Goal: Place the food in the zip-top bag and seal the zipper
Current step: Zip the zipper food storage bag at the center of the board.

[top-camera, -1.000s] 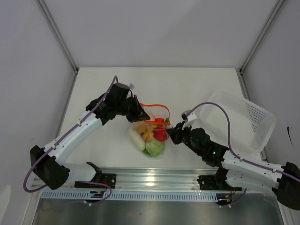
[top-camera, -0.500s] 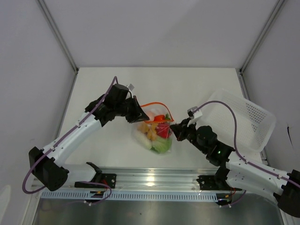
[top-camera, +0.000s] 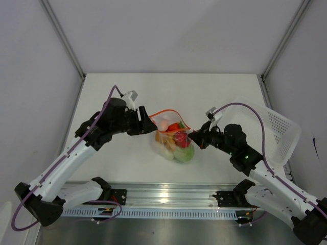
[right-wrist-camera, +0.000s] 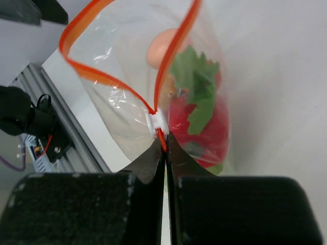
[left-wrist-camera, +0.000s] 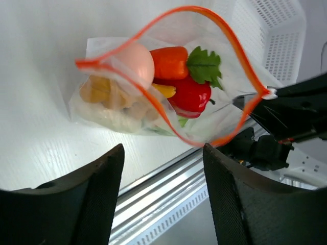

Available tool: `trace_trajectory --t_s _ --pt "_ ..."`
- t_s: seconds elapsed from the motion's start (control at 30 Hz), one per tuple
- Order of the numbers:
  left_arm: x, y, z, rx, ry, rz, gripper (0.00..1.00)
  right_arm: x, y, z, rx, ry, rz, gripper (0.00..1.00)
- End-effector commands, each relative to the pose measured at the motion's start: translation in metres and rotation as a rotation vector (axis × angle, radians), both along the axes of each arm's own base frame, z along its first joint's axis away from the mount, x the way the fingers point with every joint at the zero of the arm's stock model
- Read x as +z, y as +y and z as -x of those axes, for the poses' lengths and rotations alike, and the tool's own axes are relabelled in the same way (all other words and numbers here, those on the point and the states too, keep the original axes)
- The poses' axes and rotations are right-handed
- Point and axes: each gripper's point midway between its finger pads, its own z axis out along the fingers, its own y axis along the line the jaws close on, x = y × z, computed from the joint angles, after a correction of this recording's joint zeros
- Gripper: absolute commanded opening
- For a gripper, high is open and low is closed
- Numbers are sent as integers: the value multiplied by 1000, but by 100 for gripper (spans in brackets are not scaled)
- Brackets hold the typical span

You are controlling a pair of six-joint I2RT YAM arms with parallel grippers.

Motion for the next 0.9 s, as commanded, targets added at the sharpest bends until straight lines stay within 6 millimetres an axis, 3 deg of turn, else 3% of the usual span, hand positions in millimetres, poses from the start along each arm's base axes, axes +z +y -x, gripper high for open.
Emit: trace_trajectory --t_s 0.0,0.03,0.07,0.2,0.37,0.4,0.47,0.5,0.63,0.87 --pt "44 8 -2 -46 -217 14 68 26 14 11 133 -56 -14 0" --pt "52 6 -1 -80 -263 22 69 25 16 13 149 -52 -9 0" --pt "73 -2 4 -135 -326 82 71 21 19 14 170 -49 2 0" --pt "111 -23 16 -267 -483 144 71 20 19 16 184 -29 23 0" --pt "156 -59 44 -508 -826 219 68 41 18 18 202 -56 21 0" --pt "154 -70 56 -619 -835 256 68 41 18 21 216 -46 24 0" --pt "154 -80 59 -709 -866 257 67 47 17 21 224 -54 20 0" --pt "160 -89 54 -740 -869 254 66 47 17 21 226 -50 22 0" --pt "146 -111 50 -895 -866 226 61 50 16 25 265 -47 20 0" --pt "123 -131 30 -997 -882 155 56 56 15 29 309 -53 45 0"
